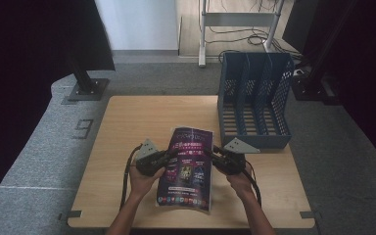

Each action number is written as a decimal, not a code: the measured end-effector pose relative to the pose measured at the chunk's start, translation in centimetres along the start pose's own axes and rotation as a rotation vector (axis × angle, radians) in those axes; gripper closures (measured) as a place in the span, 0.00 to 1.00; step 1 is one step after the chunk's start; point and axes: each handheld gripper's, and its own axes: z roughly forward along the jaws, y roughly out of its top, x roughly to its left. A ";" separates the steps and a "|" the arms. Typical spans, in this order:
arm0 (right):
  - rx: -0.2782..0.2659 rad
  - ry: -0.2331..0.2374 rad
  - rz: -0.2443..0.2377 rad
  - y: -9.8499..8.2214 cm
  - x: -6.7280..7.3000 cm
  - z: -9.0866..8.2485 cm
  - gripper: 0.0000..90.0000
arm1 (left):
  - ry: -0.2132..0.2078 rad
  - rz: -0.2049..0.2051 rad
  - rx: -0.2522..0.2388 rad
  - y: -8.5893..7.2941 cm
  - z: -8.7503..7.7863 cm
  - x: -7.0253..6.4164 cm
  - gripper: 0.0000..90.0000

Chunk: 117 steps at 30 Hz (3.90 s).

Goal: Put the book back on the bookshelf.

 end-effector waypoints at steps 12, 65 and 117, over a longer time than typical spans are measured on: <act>-0.051 -0.014 -0.042 1.9 -0.1 -0.2 0.82 | 0.027 0.049 -0.027 2.3 0.5 0.4 0.96; -0.176 0.023 -0.171 1.7 1.4 -1.5 0.88 | 0.063 0.089 -0.106 1.4 -0.5 0.6 0.87; -0.093 0.133 -0.193 1.1 1.3 -1.8 0.77 | 0.017 -0.029 -0.091 0.8 0.9 2.0 0.36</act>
